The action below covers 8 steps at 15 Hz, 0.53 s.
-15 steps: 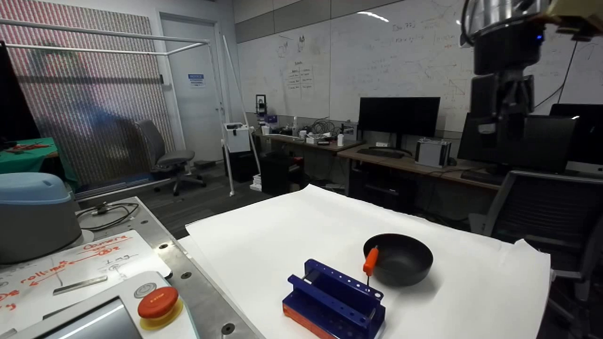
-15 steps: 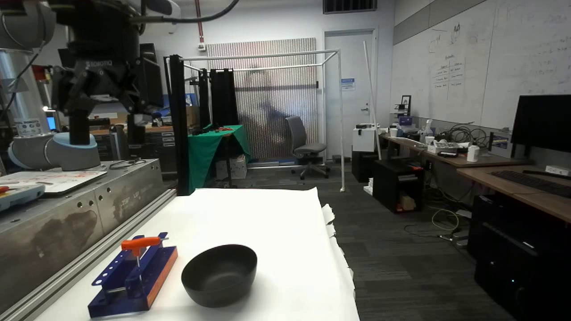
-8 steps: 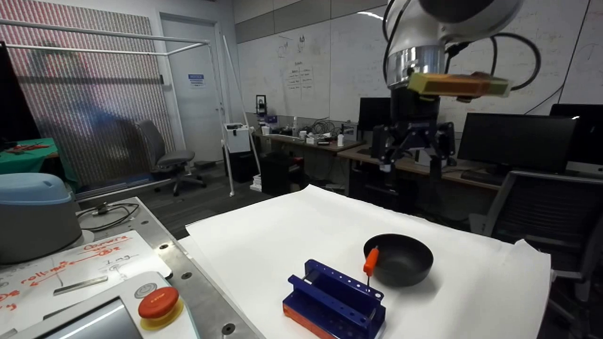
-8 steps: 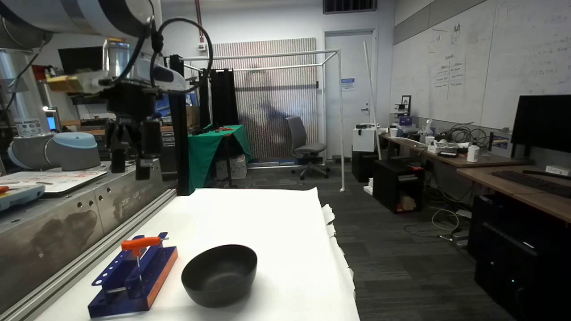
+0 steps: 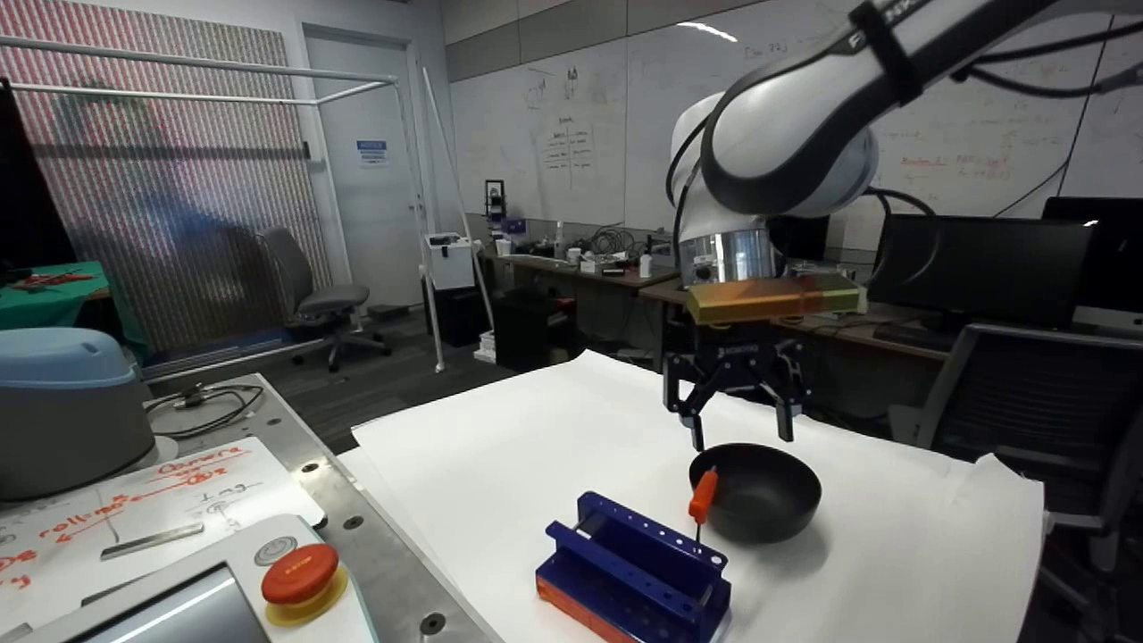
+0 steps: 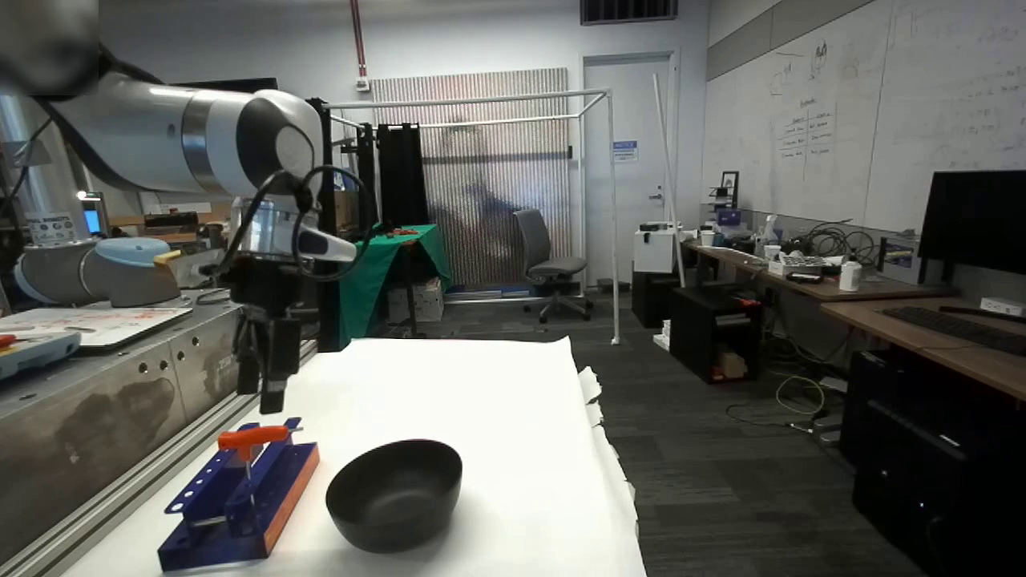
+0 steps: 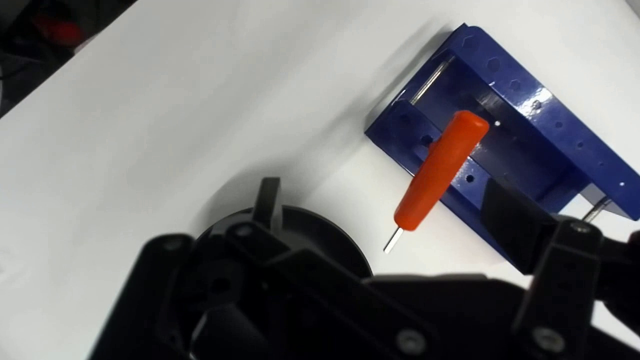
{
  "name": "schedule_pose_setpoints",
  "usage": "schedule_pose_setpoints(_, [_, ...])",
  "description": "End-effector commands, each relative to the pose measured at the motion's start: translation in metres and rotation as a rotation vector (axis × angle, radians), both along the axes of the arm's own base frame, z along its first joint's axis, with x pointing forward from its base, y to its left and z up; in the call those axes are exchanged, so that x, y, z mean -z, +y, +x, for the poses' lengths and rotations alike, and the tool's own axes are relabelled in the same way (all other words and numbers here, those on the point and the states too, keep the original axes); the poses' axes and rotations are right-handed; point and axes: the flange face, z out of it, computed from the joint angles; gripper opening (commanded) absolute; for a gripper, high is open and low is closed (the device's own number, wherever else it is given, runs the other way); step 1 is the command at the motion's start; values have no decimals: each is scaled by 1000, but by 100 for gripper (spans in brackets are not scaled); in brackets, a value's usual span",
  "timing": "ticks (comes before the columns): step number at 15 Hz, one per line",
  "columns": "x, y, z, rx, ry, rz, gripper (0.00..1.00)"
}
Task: Put the red object in the bowl
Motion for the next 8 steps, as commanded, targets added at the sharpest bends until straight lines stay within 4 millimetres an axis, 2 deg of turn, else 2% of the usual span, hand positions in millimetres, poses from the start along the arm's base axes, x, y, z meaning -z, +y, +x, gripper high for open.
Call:
schedule_pose_setpoints(1, [24,8,13,67,-15,4,100])
schedule_pose_setpoints(4, [39,17,19,78,-81,-8,100])
schedule_pose_setpoints(7, [55,27,19,91,-53,-22,100])
schedule_pose_setpoints(8, [58,29,17,97,-37,-35,91])
